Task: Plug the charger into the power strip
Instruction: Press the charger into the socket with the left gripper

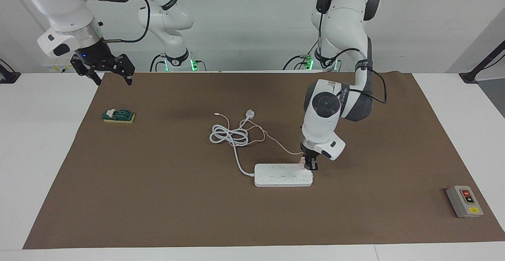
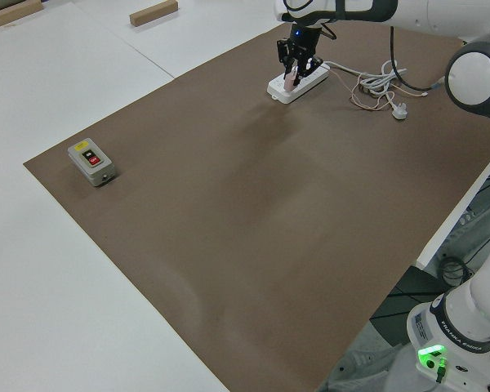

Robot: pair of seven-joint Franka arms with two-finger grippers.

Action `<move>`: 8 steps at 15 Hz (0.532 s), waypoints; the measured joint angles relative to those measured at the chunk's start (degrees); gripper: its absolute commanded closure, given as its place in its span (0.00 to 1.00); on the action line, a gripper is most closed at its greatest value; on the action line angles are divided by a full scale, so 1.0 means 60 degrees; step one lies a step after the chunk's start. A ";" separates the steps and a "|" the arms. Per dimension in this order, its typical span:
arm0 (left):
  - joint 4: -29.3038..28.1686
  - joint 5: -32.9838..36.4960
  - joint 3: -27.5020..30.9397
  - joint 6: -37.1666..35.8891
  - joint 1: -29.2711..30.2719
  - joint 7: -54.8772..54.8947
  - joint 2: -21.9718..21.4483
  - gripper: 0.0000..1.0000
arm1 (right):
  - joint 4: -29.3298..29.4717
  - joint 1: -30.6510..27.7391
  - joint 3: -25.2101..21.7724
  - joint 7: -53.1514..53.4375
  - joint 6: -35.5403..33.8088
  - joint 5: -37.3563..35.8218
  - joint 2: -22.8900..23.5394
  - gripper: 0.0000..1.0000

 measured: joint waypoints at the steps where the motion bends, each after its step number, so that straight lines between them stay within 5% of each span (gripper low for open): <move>1: -0.0005 0.0000 -0.0001 0.0013 0.0000 0.0003 0.0000 1.00 | 0.0000 0.0001 0.0000 0.0000 0.0000 0.0000 0.0000 0.00; 8: -0.0268 0.0003 -0.0002 0.0364 0.0000 0.0012 -0.0001 1.00 | 0.0000 0.0004 0.0001 0.0000 0.0000 0.0000 0.0000 0.00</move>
